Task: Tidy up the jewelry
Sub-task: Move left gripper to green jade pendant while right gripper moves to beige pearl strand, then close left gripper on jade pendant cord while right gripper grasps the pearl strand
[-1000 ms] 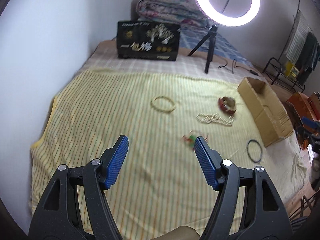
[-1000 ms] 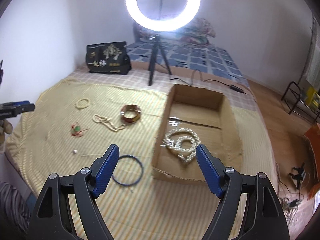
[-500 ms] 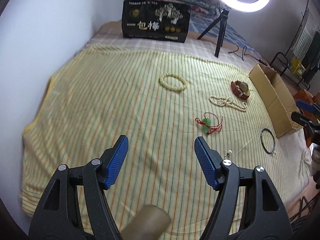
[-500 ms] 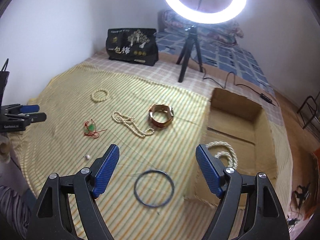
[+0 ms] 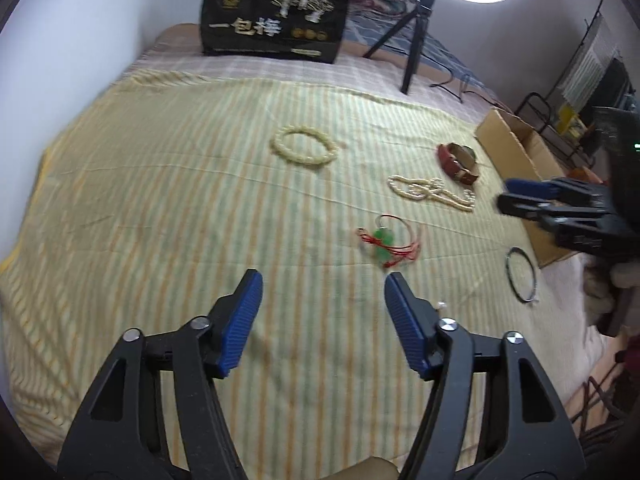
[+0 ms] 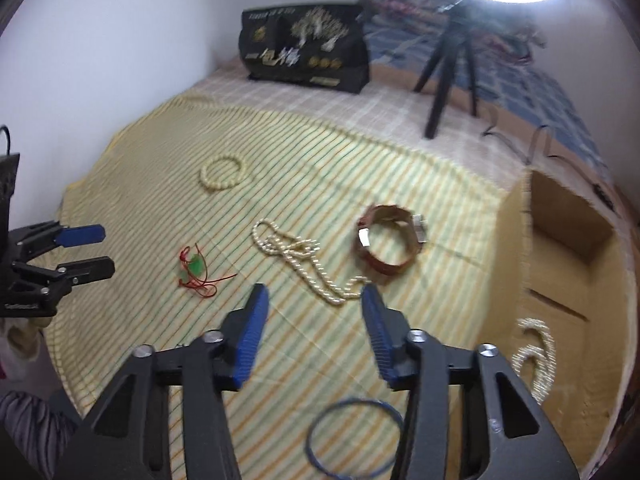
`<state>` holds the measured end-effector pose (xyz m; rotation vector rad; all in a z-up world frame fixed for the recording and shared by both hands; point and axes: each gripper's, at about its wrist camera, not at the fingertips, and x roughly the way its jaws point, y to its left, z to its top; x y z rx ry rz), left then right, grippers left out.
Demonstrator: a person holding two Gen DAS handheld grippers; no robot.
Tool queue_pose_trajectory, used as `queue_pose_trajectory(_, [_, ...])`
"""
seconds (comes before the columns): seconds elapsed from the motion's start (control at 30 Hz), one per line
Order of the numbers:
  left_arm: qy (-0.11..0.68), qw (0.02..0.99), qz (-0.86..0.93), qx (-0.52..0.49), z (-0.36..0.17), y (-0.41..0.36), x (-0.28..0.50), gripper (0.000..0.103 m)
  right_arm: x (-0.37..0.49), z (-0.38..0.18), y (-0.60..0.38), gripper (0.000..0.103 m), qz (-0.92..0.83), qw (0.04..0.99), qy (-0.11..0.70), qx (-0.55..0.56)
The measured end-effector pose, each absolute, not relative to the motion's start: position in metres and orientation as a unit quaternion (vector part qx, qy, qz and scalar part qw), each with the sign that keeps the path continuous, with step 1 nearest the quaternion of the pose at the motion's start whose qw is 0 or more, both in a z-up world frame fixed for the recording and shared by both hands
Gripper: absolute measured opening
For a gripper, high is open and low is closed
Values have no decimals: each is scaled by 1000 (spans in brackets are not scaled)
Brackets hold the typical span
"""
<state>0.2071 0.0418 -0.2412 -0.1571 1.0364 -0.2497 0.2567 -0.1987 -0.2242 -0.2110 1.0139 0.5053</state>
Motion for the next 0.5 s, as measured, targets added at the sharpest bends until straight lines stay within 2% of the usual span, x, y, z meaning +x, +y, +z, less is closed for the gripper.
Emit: queue_pose_trajectory(0.5, [528,829,-167,-70,-276,4,244,63,292,-265,-171,41,247,819,500,-133])
